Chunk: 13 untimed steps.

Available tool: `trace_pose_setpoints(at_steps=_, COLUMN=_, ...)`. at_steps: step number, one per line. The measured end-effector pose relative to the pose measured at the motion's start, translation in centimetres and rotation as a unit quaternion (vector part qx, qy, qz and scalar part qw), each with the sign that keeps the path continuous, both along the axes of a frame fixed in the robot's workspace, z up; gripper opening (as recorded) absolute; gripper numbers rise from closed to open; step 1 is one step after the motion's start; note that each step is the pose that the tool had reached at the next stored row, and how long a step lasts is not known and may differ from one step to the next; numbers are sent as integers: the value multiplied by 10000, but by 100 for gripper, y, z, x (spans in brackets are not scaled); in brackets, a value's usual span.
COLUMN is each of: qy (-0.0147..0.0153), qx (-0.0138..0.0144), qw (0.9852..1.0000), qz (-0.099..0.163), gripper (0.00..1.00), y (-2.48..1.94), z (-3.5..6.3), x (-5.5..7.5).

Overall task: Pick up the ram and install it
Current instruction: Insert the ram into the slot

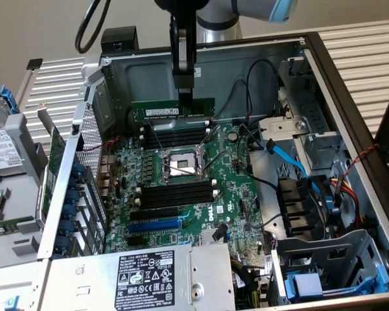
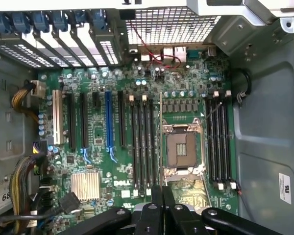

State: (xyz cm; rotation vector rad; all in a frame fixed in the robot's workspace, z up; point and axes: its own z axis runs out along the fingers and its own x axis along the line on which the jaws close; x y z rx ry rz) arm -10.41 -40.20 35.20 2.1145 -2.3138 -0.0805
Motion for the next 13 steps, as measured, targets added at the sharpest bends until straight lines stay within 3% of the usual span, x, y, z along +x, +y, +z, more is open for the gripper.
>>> trace_pose_setpoints(at_steps=6, qy=-1, qx=2, qw=10000, qz=0, gripper=12, y=-108, z=-111, x=1)
trace_pose_setpoints(at_steps=13, qy=-1, qx=1, qw=10000, qz=5, gripper=12, y=-183, z=-238, x=0)
